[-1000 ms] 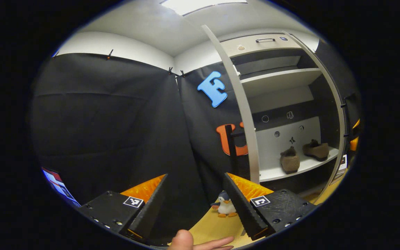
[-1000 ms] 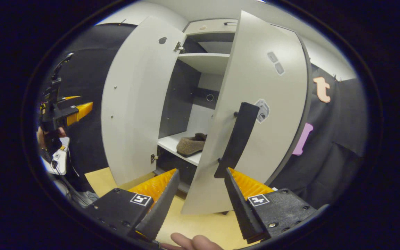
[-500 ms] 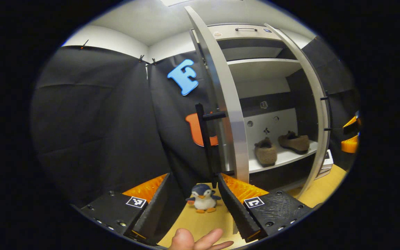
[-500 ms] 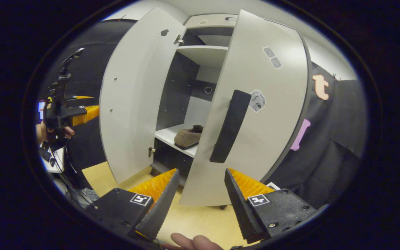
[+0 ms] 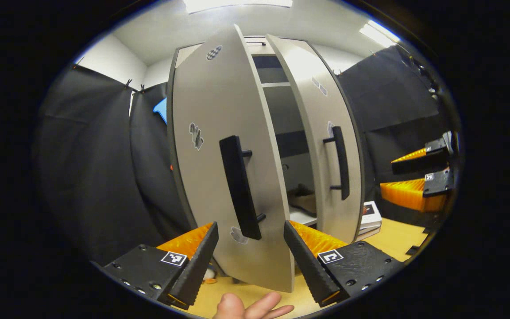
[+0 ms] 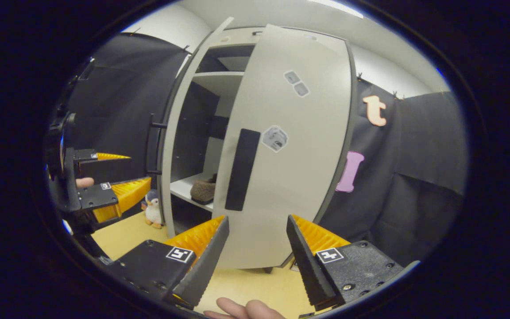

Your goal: Grab one shoe with the right hand and put it into the shoe cabinet, grab the other shoe with the left hand and put it into the shoe cabinet; then close the right door with the right hand and the left door with the left hand.

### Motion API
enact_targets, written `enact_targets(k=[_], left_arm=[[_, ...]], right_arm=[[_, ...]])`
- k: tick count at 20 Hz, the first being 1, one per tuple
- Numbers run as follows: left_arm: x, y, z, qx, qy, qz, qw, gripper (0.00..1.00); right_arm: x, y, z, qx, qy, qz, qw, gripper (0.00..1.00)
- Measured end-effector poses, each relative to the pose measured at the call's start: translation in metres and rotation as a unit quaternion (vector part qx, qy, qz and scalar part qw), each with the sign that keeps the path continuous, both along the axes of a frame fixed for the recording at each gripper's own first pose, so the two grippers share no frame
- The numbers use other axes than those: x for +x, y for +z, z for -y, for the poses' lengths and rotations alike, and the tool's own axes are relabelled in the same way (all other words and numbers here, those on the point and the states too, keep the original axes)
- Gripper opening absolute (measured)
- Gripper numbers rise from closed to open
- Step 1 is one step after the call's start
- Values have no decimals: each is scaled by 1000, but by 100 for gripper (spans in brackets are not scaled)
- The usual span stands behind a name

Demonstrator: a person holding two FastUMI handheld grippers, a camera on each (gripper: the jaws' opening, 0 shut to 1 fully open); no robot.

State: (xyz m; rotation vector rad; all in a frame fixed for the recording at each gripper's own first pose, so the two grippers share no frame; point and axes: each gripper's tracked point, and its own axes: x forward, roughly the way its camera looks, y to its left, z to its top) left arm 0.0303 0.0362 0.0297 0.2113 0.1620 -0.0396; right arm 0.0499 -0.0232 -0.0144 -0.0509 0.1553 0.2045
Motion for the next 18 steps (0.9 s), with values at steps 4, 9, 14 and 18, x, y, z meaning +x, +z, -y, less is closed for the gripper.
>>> enact_targets(k=[4,9,14,18], left_arm=[[0,-7,2,-56,25,-31,998,94],[4,6,-9,-89,51,-22,994,94],[2,7,4,-61,45,-22,997,93],[-2,9,27,-56,30,-21,998,93]], right_arm=[[2,2,32,57,-59,7,997,87],[2,-7,48,99,-81,-2,992,88],[-4,-10,51,78,-78,10,994,87],[-6,-12,61,68,-77,16,995,87]])
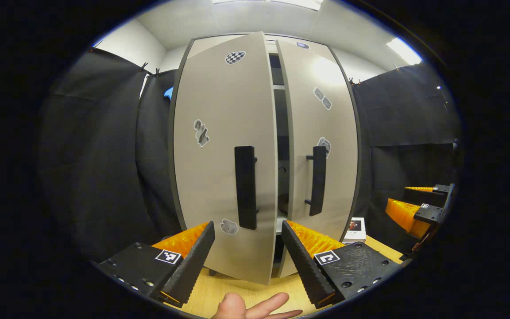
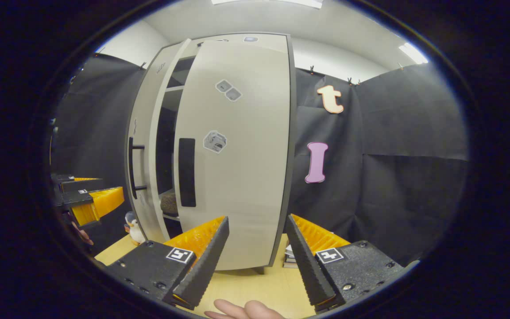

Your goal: Grab one shoe with the right hand and put it into the shoe cabinet, grab the other shoe with the left hand and put it into the shoe cabinet; then close the right door with the right hand and the left door with the left hand.

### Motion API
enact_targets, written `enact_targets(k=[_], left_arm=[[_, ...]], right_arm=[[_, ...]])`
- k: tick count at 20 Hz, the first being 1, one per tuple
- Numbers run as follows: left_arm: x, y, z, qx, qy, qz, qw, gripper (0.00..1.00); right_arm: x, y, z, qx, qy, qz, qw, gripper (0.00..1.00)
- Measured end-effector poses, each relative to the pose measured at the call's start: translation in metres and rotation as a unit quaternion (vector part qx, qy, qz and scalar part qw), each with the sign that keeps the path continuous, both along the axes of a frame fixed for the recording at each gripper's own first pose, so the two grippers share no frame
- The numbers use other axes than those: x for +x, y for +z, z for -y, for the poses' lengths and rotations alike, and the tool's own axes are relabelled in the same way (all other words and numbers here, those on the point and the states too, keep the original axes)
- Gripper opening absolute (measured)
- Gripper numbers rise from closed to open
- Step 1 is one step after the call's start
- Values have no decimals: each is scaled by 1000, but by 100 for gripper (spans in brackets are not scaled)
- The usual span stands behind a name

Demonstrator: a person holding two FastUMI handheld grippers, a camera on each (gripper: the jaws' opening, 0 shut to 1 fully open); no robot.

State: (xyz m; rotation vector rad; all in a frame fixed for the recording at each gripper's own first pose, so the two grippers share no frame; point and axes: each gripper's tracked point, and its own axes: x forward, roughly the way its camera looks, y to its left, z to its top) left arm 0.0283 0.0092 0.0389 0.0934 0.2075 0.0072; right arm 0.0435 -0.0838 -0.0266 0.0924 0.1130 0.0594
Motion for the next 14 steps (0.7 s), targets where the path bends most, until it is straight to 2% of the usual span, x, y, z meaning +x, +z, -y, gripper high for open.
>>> enact_targets(k=[9,11,14], left_arm=[[-19,-2,41,15,2,1,1000,93],[-23,-3,50,15,3,11,1000,94],[-31,-4,58,20,2,7,1000,94]], right_arm=[[-5,-11,29,-18,11,18,1000,87],[-4,-12,29,-18,18,36,999,87],[-7,-19,23,-38,32,30,998,87]])
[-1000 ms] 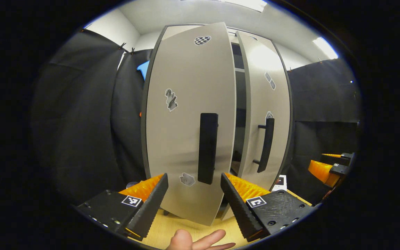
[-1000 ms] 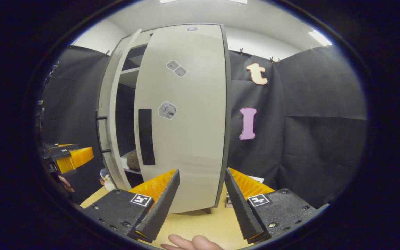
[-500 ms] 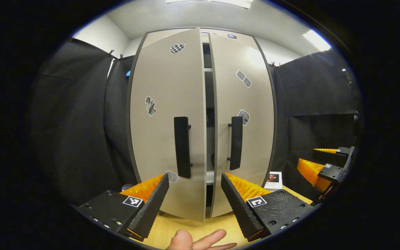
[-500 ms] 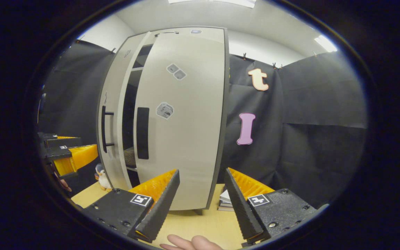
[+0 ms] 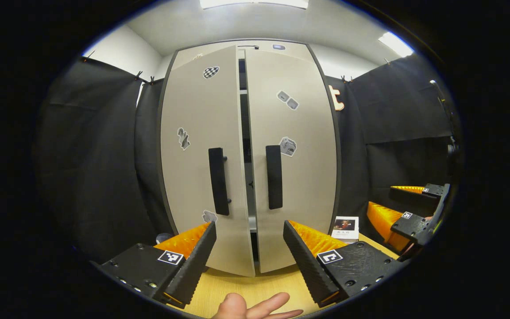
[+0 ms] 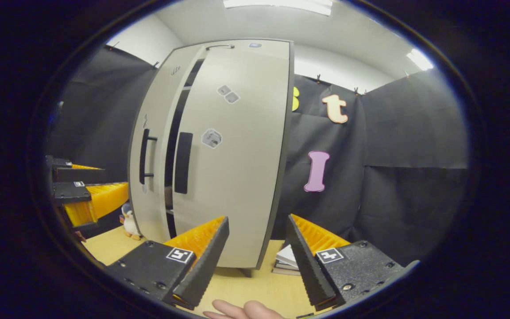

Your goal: Grab one shoe with the right hand and put it into the shoe cabinet, grab the other shoe with the left hand and put it into the shoe cabinet; then close the right door with the right hand and the left door with the left hand.

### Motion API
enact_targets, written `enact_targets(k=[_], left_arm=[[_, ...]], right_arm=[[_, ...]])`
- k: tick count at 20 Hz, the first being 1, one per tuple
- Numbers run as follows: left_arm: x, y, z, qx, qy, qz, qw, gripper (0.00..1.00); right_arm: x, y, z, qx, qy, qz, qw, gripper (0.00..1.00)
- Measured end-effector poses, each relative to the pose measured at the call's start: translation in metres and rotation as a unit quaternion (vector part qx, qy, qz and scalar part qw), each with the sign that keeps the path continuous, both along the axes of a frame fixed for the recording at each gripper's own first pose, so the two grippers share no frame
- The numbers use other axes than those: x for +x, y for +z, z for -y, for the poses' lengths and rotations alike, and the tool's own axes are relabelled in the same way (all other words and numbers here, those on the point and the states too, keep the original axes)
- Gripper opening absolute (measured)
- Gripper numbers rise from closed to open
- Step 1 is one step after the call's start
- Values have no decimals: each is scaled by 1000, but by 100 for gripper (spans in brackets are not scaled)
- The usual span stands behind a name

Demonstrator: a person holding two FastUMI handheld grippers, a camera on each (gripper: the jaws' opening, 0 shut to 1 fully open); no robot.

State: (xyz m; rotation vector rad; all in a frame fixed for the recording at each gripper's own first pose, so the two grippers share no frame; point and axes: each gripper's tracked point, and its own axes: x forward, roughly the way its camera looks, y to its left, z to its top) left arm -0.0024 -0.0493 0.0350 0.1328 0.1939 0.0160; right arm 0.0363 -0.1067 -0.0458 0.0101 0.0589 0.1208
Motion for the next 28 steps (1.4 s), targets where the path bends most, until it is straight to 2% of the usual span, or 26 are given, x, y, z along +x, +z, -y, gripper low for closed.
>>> enact_targets(k=[7,8,9,11,18,22,26,28], left_arm=[[-8,8,-6,10,12,13,1000,95],[-7,9,-10,13,15,15,1000,100],[-7,8,-13,16,15,14,1000,95],[-7,7,-21,21,20,11,1000,95],[-2,9,-58,12,34,13,999,95],[-3,10,-68,10,24,14,1000,95],[-2,22,-79,20,36,40,998,96],[-4,30,-89,21,55,63,996,96]], right_arm=[[-4,13,-22,-3,32,23,999,87],[-5,13,-25,0,36,22,999,87],[-5,13,-28,2,37,21,999,87],[-5,13,-35,9,42,16,999,88],[-5,26,-60,26,36,0,999,87],[-8,37,-77,31,36,0,999,87],[-11,35,-91,29,36,-2,999,87],[-13,34,-93,31,38,0,999,87]])
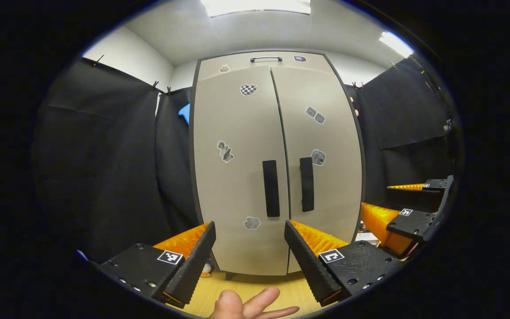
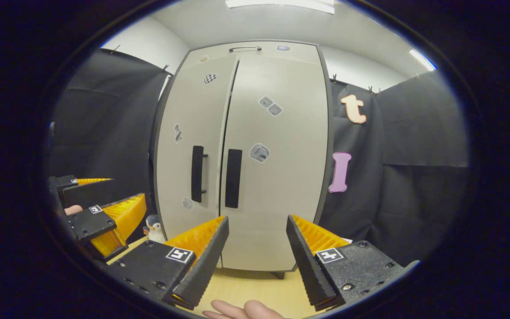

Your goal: Grab one shoe with the right hand and put it into the shoe cabinet, grab the other shoe with the left hand and put it into the shoe cabinet; then close the right door with the right hand and the left door with the left hand.

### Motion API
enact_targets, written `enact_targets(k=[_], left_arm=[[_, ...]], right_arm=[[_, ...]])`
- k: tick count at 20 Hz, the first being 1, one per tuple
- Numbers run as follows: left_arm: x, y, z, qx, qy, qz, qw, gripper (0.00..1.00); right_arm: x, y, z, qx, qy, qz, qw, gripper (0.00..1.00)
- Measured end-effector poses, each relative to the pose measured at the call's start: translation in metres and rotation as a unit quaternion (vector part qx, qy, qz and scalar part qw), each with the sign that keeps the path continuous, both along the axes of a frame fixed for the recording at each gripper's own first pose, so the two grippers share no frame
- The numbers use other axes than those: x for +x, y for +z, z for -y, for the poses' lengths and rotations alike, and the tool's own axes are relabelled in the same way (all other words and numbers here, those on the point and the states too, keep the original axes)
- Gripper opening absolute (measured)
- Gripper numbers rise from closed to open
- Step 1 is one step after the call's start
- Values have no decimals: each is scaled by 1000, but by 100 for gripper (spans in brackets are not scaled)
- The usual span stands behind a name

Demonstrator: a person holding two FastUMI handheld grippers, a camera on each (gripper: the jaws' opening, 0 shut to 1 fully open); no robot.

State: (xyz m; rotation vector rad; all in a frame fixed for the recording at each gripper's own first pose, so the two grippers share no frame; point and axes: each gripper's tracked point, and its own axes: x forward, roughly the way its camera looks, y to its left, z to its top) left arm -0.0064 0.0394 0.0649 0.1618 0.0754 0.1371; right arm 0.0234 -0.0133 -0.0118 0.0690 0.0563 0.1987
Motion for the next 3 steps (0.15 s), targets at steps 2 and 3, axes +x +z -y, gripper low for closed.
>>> enact_targets(k=[2,3], left_arm=[[0,11,-5,12,13,37,999,96],[-1,14,-2,20,8,47,999,96]], right_arm=[[-3,-1,1,-4,-6,3,1000,87],[-4,-1,1,-2,-8,2,1000,87]])
